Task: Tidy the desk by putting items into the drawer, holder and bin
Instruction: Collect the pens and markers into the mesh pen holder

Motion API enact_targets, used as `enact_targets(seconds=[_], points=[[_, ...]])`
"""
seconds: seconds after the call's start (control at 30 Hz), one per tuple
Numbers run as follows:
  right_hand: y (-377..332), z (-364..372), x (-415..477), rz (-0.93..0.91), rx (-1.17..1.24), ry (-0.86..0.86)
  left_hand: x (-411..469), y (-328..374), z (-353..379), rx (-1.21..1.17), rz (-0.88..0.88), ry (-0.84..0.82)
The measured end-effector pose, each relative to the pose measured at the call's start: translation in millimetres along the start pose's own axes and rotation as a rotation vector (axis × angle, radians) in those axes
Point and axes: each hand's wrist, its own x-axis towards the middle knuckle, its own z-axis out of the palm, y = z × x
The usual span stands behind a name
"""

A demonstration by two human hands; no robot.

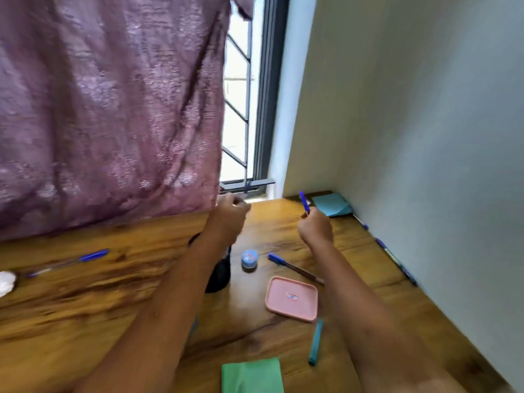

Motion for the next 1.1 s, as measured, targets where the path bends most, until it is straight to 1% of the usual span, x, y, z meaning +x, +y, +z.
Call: enact_targets(seconds=[0.07,0.13,0.2,0.27,0.37,0.53,0.67,0.73,0.83,0.9,1.0,1.1], points=[[37,-23,5,0.065,-0.164,0.047,-8,-1,38,-0.026,-0.06,-0.169],[75,-44,7,0.125,-0.291,0.099,-11,-7,73,-0.007,-0.118,-0.273],[109,-61,10,0.177,-0.382,0.114,-9,-12,103,0.005,-0.191,-0.349],[136,-74,14,0.228,-0.45,0.09,-5,-13,135,-0.022,-0.266,-0.399],[156,-80,17,0.221,-0.483,0.051,0,-11,177,-0.083,-0.377,-0.441],[162,-78,25,0.225,-0.454,-0.022,4,-16,224,-0.14,-0.469,-0.424],[165,-73,29,0.129,-0.513,-0.116,3,-27,234,-0.223,-0.522,-0.376],[158,-71,34,0.103,-0.479,-0.149,5,-30,233,-0.265,-0.529,-0.334],[144,-67,47,0.063,-0.295,-0.119,10,-35,222,-0.204,-0.484,-0.29],[135,-65,56,0.02,-0.237,-0.099,16,-39,210,-0.141,-0.46,-0.254],[124,-65,72,-0.011,-0.225,-0.052,25,-39,198,-0.13,-0.46,-0.229],[119,-61,85,-0.012,-0.316,-0.073,32,-34,198,-0.147,-0.471,-0.235]])
